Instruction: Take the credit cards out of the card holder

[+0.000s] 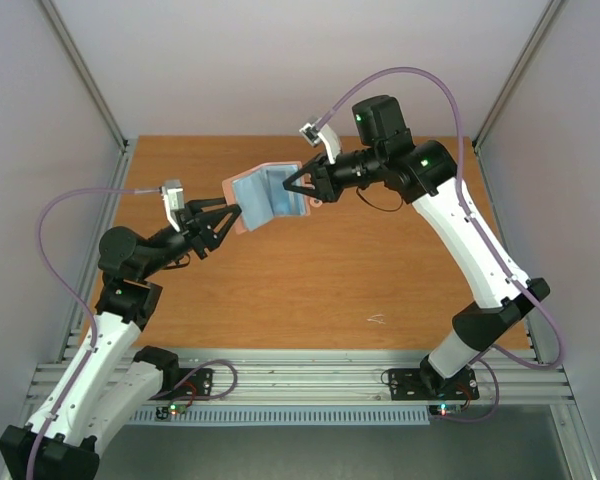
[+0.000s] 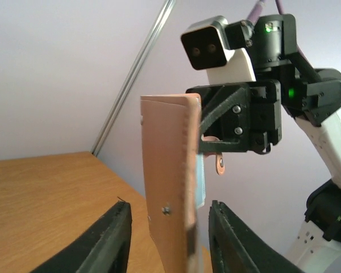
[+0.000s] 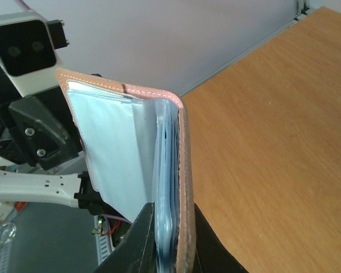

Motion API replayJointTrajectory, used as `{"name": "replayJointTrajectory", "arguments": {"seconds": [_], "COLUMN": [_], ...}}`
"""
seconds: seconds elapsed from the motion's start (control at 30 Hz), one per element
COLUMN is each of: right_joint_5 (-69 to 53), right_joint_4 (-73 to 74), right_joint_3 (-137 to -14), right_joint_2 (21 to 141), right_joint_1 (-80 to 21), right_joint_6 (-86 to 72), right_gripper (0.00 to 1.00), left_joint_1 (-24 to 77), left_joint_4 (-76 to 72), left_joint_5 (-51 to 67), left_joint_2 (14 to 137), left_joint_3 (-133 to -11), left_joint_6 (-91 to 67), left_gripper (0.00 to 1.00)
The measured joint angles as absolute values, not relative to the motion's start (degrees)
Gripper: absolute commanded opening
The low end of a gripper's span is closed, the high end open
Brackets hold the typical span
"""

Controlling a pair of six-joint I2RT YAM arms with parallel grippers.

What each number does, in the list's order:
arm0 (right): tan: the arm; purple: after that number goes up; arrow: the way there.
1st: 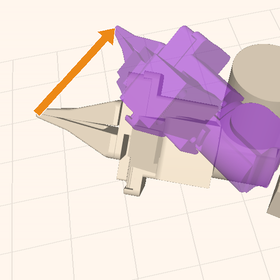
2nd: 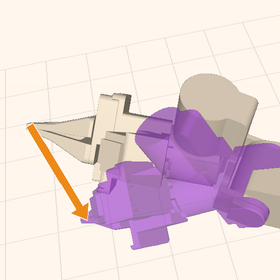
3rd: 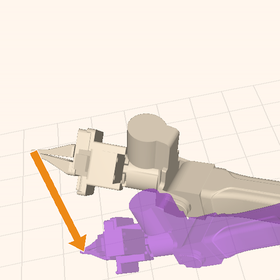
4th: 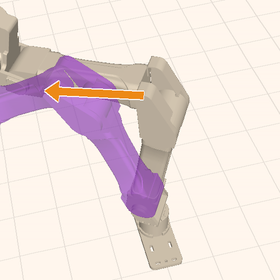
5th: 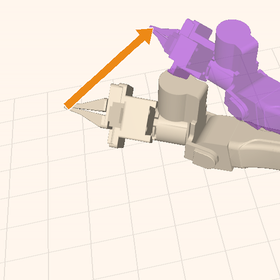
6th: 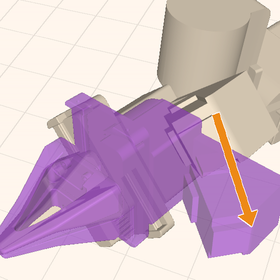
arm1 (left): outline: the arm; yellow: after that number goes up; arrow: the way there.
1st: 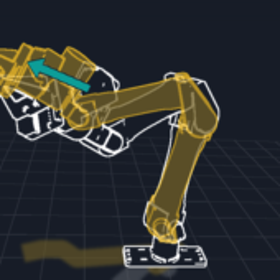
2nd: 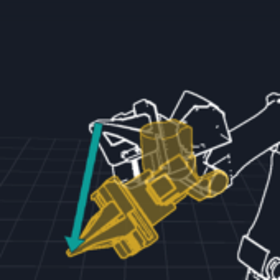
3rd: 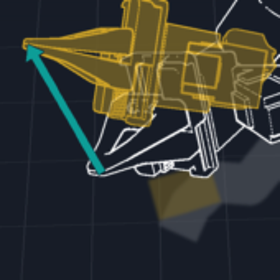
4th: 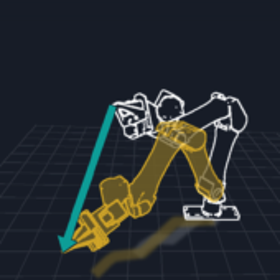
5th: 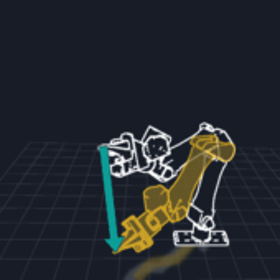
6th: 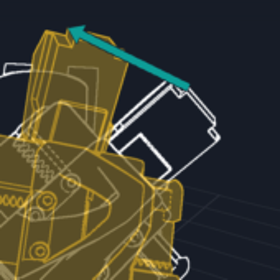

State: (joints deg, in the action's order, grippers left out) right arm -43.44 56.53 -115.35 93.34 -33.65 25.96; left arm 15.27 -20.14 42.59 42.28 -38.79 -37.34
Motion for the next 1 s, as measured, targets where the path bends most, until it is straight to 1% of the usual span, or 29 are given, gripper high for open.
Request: {"name": "replayJointTrajectory", "arguments": {"seconds": [0.3, 0.4, 0.47, 0.53, 0.63, 0.7, 0.73, 0.77, 0.8, 0.87, 0.93, 0.97, 1.0], "right_joint_5": [-43.4, -43.5, -43.7, -43.9, -44.1, -43.3, -43.1, -42.9, -42.8, -42.4, -40.5, -38.7, -36.3], "right_joint_4": [55.9, 55.8, 55.9, 56.0, 55.9, 55.6, 55.4, 55.3, 55.2, 54.7, 54.3, 54.4, 54.2], "right_joint_3": [-113.7, -113.1, -112.9, -112.9, -112.6, -112.4, -112.4, -112.4, -112.5, -112.6, -112.6, -112.6, -112.4], "right_joint_2": [91.0, 90.4, 90.3, 90.2, 90.2, 90.2, 90.4, 90.5, 90.8, 91.7, 92.6, 92.9, 93.1], "right_joint_1": [-34.7, -34.8, -34.8, -34.9, -35.1, -35.6, -36.2, -37.1, -38.1, -40.0, -41.5, -42.3, -43.1], "right_joint_6": [24.2, 23.9, 23.8, 23.7, 23.2, 22.7, 22.4, 22.3, 22.4, 22.2, 22.2, 22.3, 22.3], "right_gripper": [0.01, 0.01, 0.01, 0.02, 0.15, 0.28, 0.37, 0.48, 0.57, 0.68, 0.90, 0.97, 0.98], "left_joint_1": [15.5, 15.5, 15.6, 15.6, 15.7, 15.8, 15.9, 15.9, 16.1, 16.4, 16.5, 16.5, 16.5], "left_joint_4": [-20.3, -20.4, -20.4, -20.5, -20.4, -20.4, -20.4, -20.4, -20.4, -20.3, -19.8, -19.2, -18.9], "left_joint_5": [40.8, 40.7, 40.7, 40.6, 40.4, 40.3, 40.3, 40.3, 40.2, 39.9, 38.9, 38.3, 37.8], "left_joint_2": [41.9, 41.3, 40.9, 40.6, 40.3, 40.3, 40.4, 40.5, 40.8, 41.4, 42.1, 42.3, 42.5], "left_joint_3": [-38.2, -37.9, -37.7, -37.4, -37.0, -36.9, -36.9, -36.9, -36.9, -36.9, -36.9, -36.9, -36.9], "left_joint_6": [-39.6, -40.4, -40.6, -40.8, -41.0, -41.0, -41.0, -41.0, -41.0, -41.1, -41.3, -41.5, -41.6], "left_gripper": [0.06, 0.05, 0.00, 0.00, 0.00, 0.00, 0.00, 0.00, 0.00, 0.00, 0.00, 0.00, 0.00]}}
